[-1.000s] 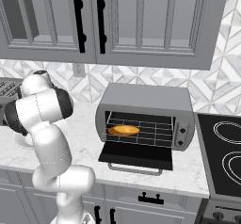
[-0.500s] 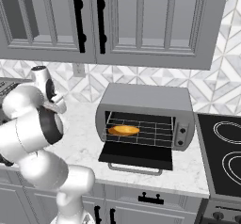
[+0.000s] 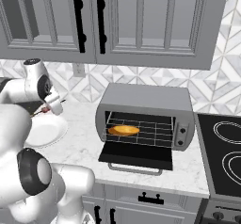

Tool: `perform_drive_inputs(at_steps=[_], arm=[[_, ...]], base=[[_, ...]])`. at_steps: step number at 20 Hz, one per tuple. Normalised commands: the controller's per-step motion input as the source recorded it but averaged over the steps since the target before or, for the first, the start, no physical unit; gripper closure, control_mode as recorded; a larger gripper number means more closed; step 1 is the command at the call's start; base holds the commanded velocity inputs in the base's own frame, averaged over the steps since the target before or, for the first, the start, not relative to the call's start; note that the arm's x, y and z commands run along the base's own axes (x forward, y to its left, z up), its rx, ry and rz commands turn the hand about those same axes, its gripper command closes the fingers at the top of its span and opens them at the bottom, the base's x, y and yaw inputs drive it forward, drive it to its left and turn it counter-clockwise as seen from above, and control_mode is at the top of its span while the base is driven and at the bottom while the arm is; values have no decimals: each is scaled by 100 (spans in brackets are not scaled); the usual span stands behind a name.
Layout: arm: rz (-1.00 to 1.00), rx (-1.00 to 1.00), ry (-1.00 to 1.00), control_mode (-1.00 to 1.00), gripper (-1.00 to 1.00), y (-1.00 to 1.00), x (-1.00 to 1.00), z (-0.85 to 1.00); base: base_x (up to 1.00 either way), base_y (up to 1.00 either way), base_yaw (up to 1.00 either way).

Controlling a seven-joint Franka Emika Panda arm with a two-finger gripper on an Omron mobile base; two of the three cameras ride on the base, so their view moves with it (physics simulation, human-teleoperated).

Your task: Pick up the kebab skewer and baguette bread, and place them inside the toaster oven. Close the toaster oven door and start by setting the timer.

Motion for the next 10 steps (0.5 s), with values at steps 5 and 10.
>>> perform_drive_inputs(at_steps=[5, 10], arm=[[-25, 4, -3, -100, 100, -87, -78, 11], [-25, 6, -5, -100, 100, -90, -38, 47]], base=[[0, 0, 0], [0, 0, 0]])
